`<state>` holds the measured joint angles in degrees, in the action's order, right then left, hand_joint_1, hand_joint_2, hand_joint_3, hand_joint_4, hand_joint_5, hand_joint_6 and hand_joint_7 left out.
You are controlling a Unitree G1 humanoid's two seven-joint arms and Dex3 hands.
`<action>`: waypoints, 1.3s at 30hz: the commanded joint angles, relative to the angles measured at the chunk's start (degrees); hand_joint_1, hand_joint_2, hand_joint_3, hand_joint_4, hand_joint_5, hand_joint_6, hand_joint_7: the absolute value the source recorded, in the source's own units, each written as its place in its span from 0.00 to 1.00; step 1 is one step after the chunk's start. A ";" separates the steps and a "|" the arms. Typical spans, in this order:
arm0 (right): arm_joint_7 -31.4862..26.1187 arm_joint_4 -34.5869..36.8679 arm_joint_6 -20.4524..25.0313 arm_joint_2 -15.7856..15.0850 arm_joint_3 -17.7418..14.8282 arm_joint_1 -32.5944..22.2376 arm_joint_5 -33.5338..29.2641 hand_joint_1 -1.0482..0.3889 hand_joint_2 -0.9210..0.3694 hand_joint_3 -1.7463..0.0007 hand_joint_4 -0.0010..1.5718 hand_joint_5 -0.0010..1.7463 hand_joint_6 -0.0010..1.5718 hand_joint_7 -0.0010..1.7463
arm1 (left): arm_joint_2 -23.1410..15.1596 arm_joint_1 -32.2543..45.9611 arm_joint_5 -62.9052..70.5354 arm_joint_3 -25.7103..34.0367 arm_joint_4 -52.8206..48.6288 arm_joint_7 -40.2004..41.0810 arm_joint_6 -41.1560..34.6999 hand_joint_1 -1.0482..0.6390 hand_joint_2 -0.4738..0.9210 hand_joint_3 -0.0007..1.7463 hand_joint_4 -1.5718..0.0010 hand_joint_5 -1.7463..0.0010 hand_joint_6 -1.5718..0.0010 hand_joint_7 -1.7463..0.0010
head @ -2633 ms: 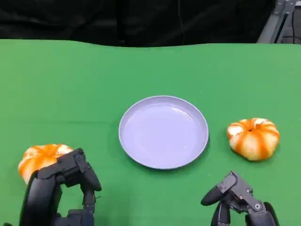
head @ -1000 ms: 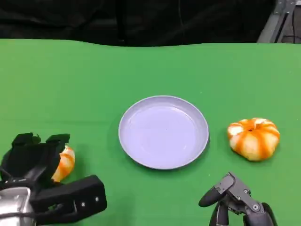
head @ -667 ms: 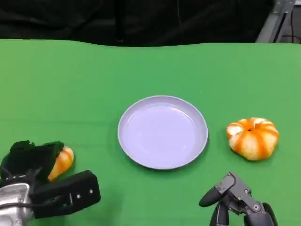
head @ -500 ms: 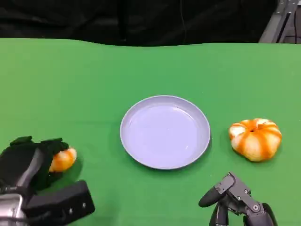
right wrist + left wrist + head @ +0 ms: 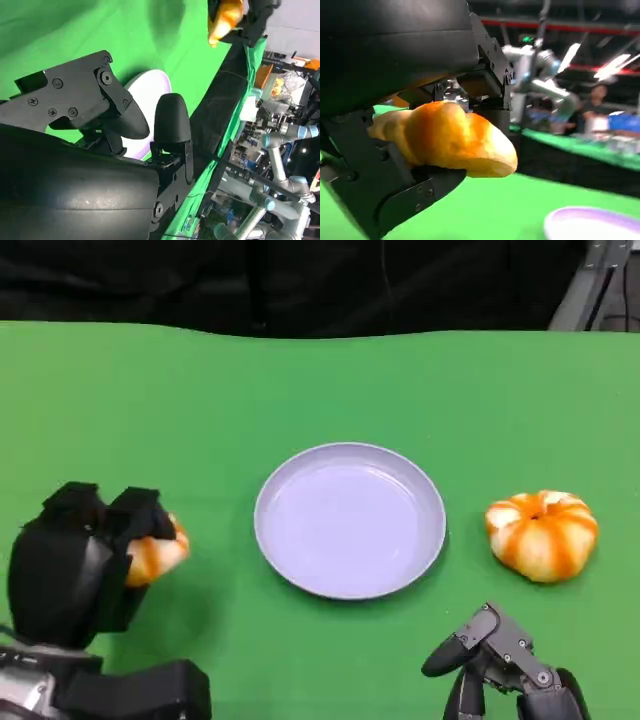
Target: Grasp the bread from the table and place it into the plate.
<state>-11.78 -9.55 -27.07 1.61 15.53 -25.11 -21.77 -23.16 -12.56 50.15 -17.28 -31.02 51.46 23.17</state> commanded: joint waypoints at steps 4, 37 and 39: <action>-0.31 -0.07 -0.45 -0.34 -0.01 -0.52 0.67 0.66 0.12 0.24 0.47 1.00 0.23 1.00 | 2.05 -6.23 1.73 -3.40 2.03 0.11 1.33 0.59 0.31 1.00 0.28 0.00 0.38 0.04; 0.51 -2.04 -0.63 0.05 1.44 -2.87 1.53 0.67 0.11 0.26 0.44 1.00 0.21 1.00 | 21.01 -28.62 -4.21 -12.88 -17.58 -27.27 -4.95 0.51 0.73 0.41 0.59 0.40 0.65 0.51; 0.64 -2.37 -0.18 0.19 1.61 -3.09 1.71 0.67 0.10 0.26 0.43 1.00 0.21 1.00 | 21.66 -29.09 -4.73 -13.52 -16.27 -36.09 -9.56 0.44 0.92 0.15 0.79 0.57 0.74 0.79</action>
<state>-11.27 -10.64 -27.08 2.08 17.16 -27.22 -21.42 -4.40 -37.95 48.20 -29.41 -46.56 32.75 21.08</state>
